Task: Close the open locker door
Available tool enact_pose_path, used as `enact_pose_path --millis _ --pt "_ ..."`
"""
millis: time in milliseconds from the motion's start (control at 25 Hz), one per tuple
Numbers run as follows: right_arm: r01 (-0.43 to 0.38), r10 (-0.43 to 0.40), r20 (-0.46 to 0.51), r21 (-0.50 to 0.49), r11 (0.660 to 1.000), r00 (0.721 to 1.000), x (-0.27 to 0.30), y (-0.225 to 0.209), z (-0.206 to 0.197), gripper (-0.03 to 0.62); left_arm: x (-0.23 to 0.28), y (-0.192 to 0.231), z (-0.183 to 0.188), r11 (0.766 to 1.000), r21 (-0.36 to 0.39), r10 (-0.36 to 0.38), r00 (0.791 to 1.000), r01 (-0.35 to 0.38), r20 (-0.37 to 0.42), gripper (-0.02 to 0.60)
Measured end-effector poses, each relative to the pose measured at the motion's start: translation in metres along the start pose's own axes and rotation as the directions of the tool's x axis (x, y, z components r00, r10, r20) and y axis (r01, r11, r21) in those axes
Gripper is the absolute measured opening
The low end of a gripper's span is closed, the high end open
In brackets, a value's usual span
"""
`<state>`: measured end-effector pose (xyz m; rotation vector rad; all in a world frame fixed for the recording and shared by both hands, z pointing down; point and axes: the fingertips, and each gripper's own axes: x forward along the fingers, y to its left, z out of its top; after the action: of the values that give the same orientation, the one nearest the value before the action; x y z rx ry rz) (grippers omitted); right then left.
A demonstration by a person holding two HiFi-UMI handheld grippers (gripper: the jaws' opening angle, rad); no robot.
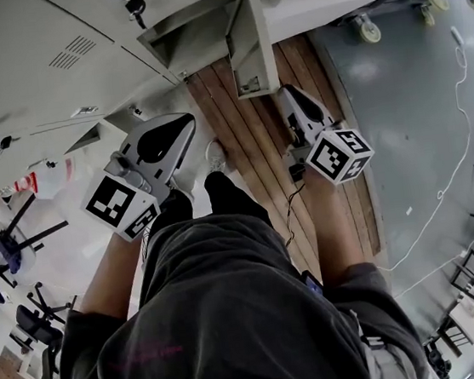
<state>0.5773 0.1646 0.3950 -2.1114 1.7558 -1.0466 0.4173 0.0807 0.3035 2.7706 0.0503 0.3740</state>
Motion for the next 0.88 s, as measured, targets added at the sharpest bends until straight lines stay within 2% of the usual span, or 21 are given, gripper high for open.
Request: enact_pose_path --millis 880 --pt "-0.101 0.094 -0.1 -0.062 0.993 0.991 0.069 0.084 -0.031 0.046 -0.097 0.056 -0.012 0.987 -0.055 0.152 0.987 -0.15 0.048 0.008"
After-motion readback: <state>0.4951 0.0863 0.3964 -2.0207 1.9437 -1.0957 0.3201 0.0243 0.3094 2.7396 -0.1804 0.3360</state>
